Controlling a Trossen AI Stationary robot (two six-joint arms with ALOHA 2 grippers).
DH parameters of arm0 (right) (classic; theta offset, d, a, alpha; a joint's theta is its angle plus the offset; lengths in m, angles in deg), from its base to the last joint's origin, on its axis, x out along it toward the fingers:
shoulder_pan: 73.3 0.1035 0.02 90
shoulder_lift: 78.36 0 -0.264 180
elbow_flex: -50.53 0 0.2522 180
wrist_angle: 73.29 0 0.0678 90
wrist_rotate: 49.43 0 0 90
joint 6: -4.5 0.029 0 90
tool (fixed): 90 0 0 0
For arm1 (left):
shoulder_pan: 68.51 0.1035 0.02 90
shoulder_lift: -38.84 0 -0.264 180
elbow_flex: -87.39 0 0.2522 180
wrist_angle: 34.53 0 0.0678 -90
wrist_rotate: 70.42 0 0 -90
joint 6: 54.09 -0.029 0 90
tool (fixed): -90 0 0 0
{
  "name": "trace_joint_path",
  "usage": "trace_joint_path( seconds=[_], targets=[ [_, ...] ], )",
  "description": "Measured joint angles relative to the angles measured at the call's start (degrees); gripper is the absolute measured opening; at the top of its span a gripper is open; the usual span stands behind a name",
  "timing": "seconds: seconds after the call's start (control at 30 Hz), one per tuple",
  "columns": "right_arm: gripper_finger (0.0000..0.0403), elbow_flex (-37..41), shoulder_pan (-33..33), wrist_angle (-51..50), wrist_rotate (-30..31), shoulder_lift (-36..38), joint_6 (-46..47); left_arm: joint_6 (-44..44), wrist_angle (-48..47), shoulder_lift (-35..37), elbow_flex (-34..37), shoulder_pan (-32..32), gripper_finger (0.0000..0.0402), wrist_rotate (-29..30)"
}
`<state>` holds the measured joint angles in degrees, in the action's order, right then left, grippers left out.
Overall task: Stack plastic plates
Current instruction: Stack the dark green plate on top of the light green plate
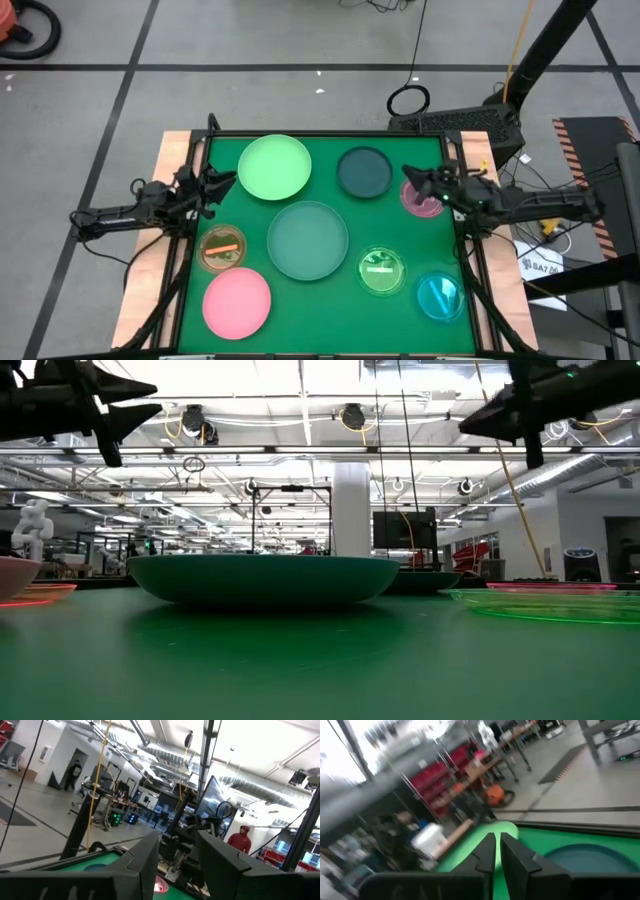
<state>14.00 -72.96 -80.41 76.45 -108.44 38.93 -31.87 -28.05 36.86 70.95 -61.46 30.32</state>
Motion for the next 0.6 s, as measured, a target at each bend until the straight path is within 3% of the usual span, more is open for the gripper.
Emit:
trace_joint_path(
  seconds=[0.33, 0.6],
  targets=[
    [0.0022, -17.46, 0.0, -23.94, -0.08, -14.78, -0.96, 2.33, -2.7, 0.0, 0.0, 0.0, 0.0138, -0.02],
    [0.0022, -23.39, 0.0, -24.72, -3.17, -23.08, -9.93, 2.31, -2.95, 0.0, 0.0, 0.0, 0.0138, -0.02]
  ],
)
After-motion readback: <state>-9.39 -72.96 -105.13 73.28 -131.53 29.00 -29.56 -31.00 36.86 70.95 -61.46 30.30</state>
